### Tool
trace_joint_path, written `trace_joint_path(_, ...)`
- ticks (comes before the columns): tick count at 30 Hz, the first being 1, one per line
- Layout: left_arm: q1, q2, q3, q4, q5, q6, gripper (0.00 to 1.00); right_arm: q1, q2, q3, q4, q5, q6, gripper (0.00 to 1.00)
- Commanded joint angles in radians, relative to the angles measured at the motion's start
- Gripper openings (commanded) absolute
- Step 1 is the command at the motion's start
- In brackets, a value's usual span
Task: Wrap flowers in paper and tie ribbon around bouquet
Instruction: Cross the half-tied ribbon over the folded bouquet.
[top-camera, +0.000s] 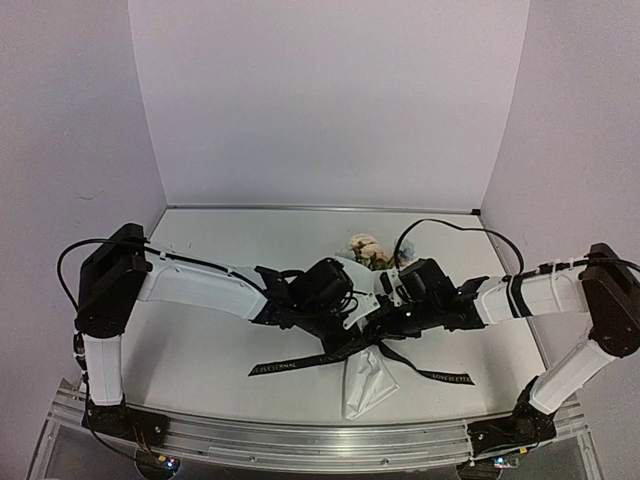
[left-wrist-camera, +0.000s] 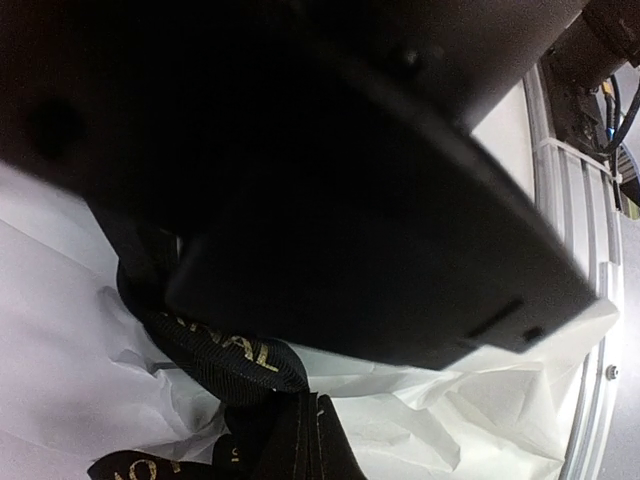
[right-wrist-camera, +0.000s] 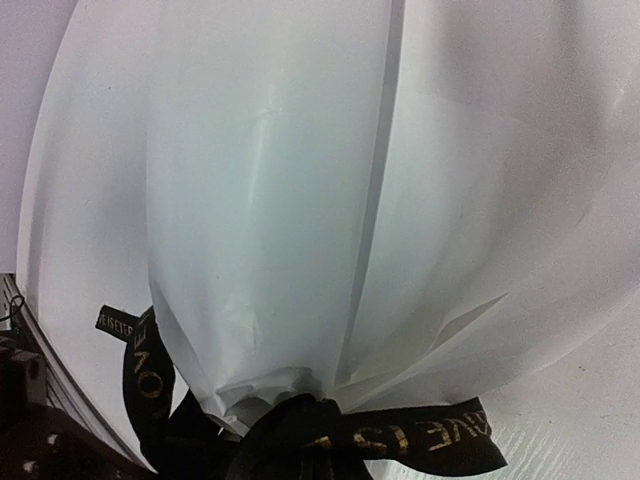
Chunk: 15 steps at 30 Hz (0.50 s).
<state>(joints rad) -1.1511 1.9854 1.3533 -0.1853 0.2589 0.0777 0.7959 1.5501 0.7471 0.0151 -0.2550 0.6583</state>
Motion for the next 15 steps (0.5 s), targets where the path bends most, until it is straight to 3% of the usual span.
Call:
trace_joint_path(1,0.004,0.031,0.039,-0.017,-0.014,-0.014,0.00,-0.005,-0.012,-0.004,0.060,-0.018,0.019,0.01)
trace_joint_path(7,0.005,0.055,0.052,-0.023,-0.034,-0.037,0.00,-0.006,-0.036,-0.032,0.073,-0.013,0.020,0.03)
trace_joint_path(15,0.012,0.071,0.062,-0.035,-0.039,-0.049,0.00,-0.006,-0.097,-0.059,0.070,-0.024,0.017,0.16)
